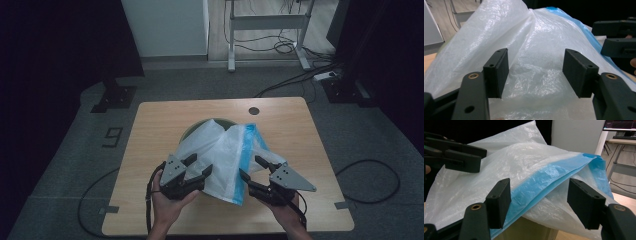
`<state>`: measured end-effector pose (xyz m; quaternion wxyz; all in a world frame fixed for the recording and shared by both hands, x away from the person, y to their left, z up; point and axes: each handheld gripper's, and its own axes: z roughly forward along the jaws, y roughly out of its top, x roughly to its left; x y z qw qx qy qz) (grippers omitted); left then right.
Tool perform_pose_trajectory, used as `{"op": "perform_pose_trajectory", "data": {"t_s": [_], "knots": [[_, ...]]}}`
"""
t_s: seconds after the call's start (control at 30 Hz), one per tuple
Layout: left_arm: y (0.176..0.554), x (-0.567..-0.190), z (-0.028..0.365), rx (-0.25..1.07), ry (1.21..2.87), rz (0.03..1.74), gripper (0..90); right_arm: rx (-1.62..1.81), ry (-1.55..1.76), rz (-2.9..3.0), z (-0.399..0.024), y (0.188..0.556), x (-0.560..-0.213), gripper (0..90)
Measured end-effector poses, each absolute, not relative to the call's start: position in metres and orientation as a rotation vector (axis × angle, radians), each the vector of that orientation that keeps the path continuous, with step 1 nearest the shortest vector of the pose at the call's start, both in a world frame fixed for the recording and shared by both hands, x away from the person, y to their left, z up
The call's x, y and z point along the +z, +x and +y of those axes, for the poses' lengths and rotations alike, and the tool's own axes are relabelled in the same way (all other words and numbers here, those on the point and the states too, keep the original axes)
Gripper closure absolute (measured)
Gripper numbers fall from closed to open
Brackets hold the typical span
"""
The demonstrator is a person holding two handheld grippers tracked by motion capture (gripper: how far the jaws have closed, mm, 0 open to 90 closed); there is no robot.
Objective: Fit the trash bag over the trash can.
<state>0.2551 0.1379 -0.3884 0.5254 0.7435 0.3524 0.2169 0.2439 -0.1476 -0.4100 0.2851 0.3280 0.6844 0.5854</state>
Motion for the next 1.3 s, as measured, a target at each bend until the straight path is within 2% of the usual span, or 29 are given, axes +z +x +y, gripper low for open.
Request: {"op": "perform_pose_trajectory", "data": {"t_s": [0.13, 0.3, 0.37, 0.47, 0.6, 0.7, 0.8, 0.93, 1.2, 1.3], "knots": [[0.254, -0.391, 0.138, 0.53, 1.775, 0.836, 50.5, 1.566, 0.873, 1.822, -0.148, 0.242, -0.409, 35.2], [0.254, -0.396, 0.142, 0.521, 1.757, 0.825, 72.0, 1.567, 0.873, 1.814, -0.149, 0.24, -0.408, 35.4], [0.255, -0.398, 0.142, 0.515, 1.764, 0.824, 76.0, 1.568, 0.876, 1.814, -0.15, 0.24, -0.408, 35.6], [0.256, -0.402, 0.142, 0.507, 1.772, 0.821, 73.3, 1.57, 0.885, 1.812, -0.153, 0.241, -0.409, 35.7], [0.255, -0.404, 0.138, 0.502, 1.782, 0.803, 51.7, 1.57, 0.893, 1.81, -0.154, 0.241, -0.411, 35.8], [0.251, -0.404, 0.136, 0.519, 1.776, 0.799, 43.5, 1.569, 0.895, 1.809, -0.155, 0.241, -0.411, 36.1], [0.249, -0.405, 0.135, 0.535, 1.767, 0.797, 39.4, 1.569, 0.896, 1.808, -0.155, 0.24, -0.412, 36.4], [0.248, -0.405, 0.137, 0.506, 1.758, 0.79, 40.2, 1.571, 0.903, 1.8, -0.156, 0.24, -0.412, 36.7], [0.252, -0.405, 0.141, 0.399, 1.761, 0.78, 60.7, 1.573, 0.911, 1.793, -0.157, 0.24, -0.412, 37.0], [0.252, -0.406, 0.141, 0.409, 1.757, 0.788, 69.0, 1.574, 0.914, 1.788, -0.157, 0.24, -0.412, 37.2]]}}
